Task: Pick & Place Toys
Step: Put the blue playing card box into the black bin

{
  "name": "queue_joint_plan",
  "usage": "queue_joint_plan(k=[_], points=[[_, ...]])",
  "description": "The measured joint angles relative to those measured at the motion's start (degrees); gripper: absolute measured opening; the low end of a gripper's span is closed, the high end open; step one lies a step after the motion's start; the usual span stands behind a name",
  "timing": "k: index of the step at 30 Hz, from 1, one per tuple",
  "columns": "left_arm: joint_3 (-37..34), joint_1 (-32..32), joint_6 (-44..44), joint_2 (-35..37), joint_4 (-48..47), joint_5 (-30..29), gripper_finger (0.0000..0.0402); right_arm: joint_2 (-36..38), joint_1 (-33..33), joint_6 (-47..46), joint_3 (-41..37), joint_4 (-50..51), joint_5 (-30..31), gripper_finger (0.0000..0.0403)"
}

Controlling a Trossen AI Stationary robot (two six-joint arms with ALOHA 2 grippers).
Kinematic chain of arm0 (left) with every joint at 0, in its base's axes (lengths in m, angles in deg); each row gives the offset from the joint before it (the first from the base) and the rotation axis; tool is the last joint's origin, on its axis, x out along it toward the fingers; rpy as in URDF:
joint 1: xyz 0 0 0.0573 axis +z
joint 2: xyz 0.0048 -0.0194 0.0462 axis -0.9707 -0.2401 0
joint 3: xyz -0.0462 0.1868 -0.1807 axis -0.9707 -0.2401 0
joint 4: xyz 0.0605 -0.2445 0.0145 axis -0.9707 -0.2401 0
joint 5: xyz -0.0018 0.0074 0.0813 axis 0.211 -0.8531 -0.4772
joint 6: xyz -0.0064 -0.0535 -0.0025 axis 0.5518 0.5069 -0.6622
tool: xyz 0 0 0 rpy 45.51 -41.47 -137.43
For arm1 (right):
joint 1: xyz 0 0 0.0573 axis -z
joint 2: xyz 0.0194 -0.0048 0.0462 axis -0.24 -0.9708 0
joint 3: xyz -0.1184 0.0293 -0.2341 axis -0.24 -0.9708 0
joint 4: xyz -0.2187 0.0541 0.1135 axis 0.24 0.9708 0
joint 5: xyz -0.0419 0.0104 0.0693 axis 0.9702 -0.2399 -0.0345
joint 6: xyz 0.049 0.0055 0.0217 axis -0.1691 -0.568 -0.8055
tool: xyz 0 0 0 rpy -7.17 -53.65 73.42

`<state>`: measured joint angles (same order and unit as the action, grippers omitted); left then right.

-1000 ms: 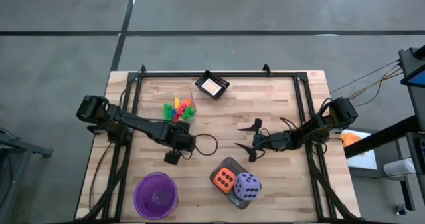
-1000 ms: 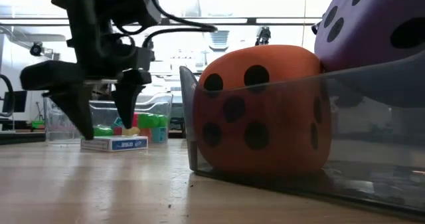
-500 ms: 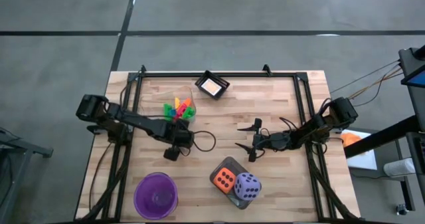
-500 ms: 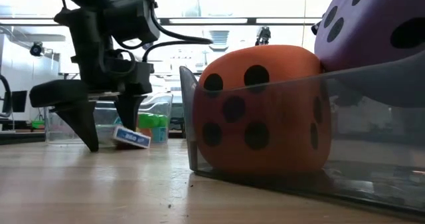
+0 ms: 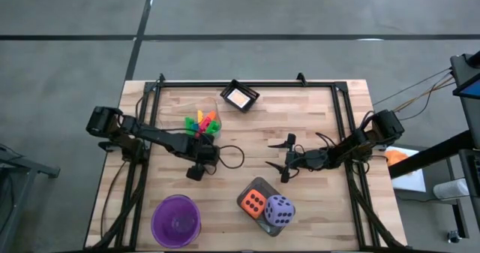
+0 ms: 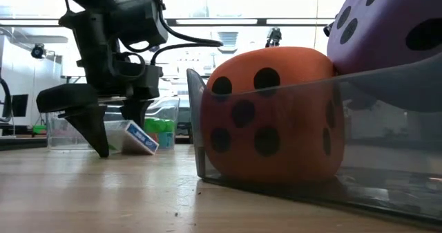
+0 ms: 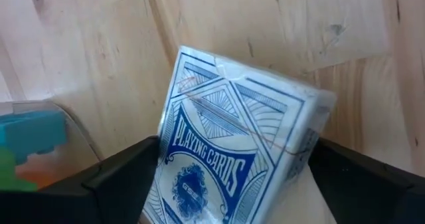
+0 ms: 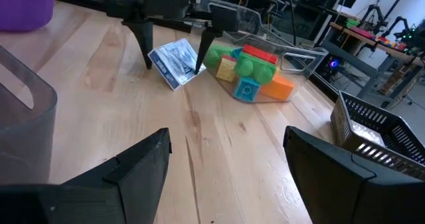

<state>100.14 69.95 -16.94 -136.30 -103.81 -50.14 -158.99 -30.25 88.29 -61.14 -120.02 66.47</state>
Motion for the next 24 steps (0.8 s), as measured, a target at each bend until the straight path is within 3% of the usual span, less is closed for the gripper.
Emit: queue_joint_plan(k=[3,6,14,24], points=[[0.0,0.0,1.9,-0.1,0.2,-1.5,0.034,0.0,0.0,-0.4,0.0,0.0,0.0,0.029],[-0.1,0.0,4.5,-0.1,0.5,-3.7,0.0278,0.0,0.0,-1.0,0.0,0.1,0.0,0.029],[0.3,-2.3,10.8,-0.2,0.0,-5.4,0.0059,0.0,0.0,-1.7,0.0,0.8,0.0,0.029],[7.2,-8.5,11.5,0.7,5.7,-11.9,0.006,0.0,0.0,-2.9,0.0,1.3,0.0,0.029]])
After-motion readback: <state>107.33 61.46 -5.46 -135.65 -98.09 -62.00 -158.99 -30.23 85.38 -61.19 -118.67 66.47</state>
